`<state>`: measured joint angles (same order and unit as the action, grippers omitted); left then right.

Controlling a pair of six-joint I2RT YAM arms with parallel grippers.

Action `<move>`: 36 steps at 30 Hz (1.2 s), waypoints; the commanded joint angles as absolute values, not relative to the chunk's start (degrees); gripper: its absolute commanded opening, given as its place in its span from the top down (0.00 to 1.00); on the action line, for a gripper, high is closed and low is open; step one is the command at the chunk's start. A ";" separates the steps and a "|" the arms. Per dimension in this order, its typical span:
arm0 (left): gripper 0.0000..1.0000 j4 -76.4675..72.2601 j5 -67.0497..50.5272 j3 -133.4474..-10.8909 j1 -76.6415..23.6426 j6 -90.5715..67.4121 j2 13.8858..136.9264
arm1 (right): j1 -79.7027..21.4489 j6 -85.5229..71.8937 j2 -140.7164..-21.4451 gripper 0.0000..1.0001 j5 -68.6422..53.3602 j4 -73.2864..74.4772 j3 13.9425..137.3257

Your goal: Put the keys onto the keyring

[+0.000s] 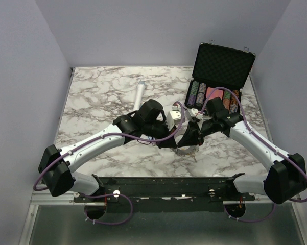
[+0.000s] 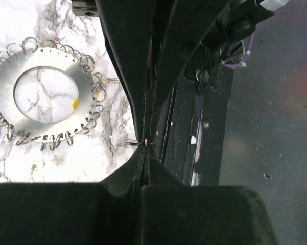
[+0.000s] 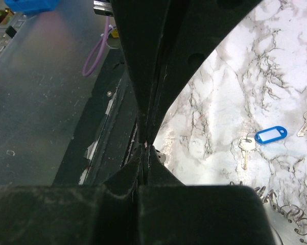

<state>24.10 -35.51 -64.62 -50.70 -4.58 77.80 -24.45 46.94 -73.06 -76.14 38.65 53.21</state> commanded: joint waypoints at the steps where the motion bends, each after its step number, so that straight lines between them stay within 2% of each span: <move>1: 0.70 12.24 -31.04 -57.94 -48.78 -10.27 69.72 | -24.96 44.74 -73.56 1.00 -75.76 39.29 54.76; 4: 0.44 5.03 -29.10 -50.65 -48.60 -12.47 62.60 | -24.87 44.47 -73.65 1.00 -75.94 39.46 55.19; 6: 0.41 0.28 -26.99 -45.20 -48.43 -13.62 57.85 | -24.96 44.65 -73.48 1.00 -76.55 39.72 55.20; 11: 0.42 -29.29 -24.52 -25.79 -49.04 -16.52 49.40 | -24.70 42.81 -73.30 1.00 -78.39 38.07 55.11; 14: 0.42 -42.16 -22.86 -19.61 -50.27 -15.74 49.56 | -24.43 40.96 -73.21 1.00 -79.19 36.13 54.41; 25: 0.48 -53.96 -23.73 -21.71 -52.47 -13.71 59.93 | -23.91 41.04 -73.92 1.00 -79.45 35.24 53.88; 33: 0.57 -53.88 -24.00 -23.03 -53.35 -13.89 63.72 | -23.55 41.13 -73.74 1.00 -79.80 35.24 53.88; 36: 0.57 -52.83 -23.29 -23.03 -53.44 -13.45 63.98 | -23.38 41.13 -73.74 1.00 -79.80 35.24 53.88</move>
